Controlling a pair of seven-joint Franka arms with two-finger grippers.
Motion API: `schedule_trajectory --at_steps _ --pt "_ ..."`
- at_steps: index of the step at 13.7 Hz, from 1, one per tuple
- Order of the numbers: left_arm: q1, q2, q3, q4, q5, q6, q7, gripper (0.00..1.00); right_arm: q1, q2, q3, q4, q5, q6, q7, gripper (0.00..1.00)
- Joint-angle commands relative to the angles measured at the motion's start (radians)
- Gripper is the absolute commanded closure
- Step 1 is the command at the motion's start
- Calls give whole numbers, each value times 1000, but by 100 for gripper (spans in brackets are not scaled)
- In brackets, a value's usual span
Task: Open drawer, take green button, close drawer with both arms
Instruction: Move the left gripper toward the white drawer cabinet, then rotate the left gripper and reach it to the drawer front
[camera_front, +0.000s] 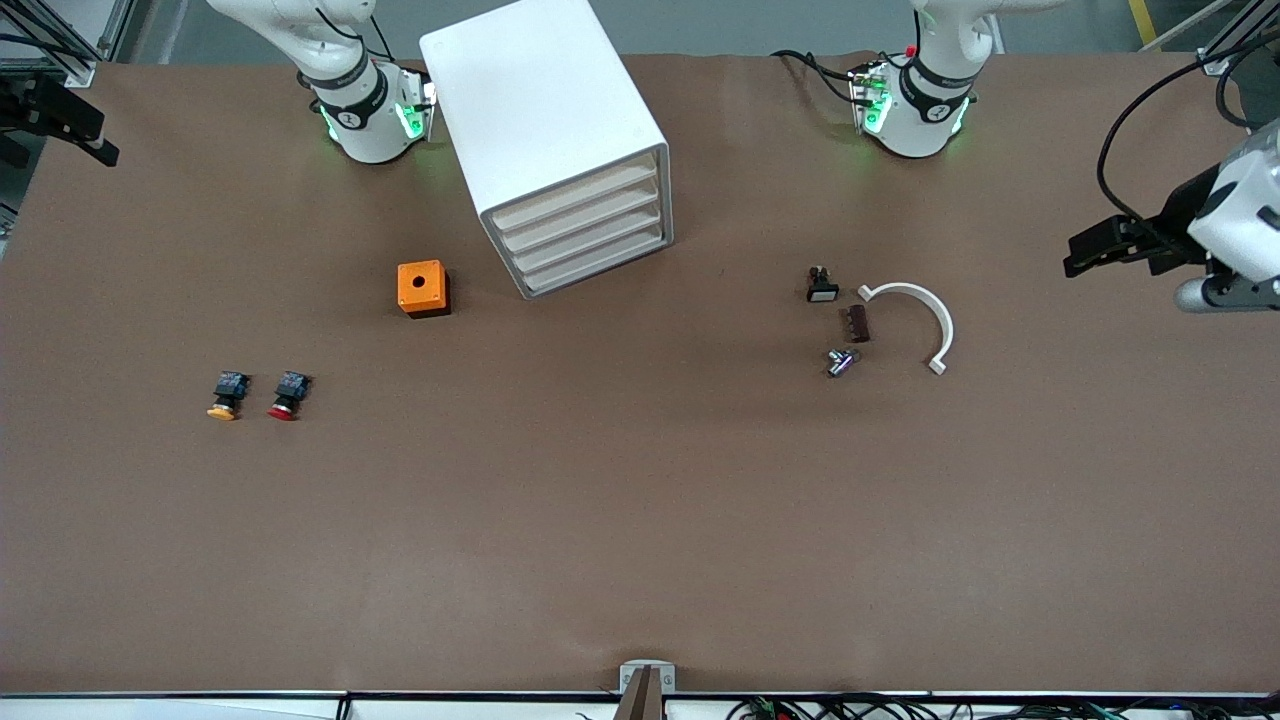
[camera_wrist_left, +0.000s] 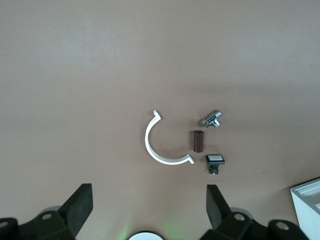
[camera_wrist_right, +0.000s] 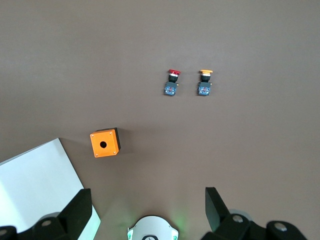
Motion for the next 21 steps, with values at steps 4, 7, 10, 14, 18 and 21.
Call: schedule_trajectory --at_steps 4,7,10,14,18,21 --pt "-18 142 -11 26 8 60 -7 0 -11 -13 7 -1 17 30 -5 0" --pt "-50 211 -12 28 4 118 -59 0 -11 -13 7 -2 17 30 -5 0" --pt "-78 257 -15 29 -11 141 -105 0 -11 -13 7 -2 17 29 -5 0" --pt "-114 312 -23 31 -148 173 -284 0 -11 -13 7 -2 15 26 -5 0" --pt "-153 342 -26 32 -301 172 -505 0 -11 -13 7 -2 15 26 -5 0" --pt "-188 368 -26 35 -499 166 -726 0 -12 -11 7 -1 15 27 -5 0"
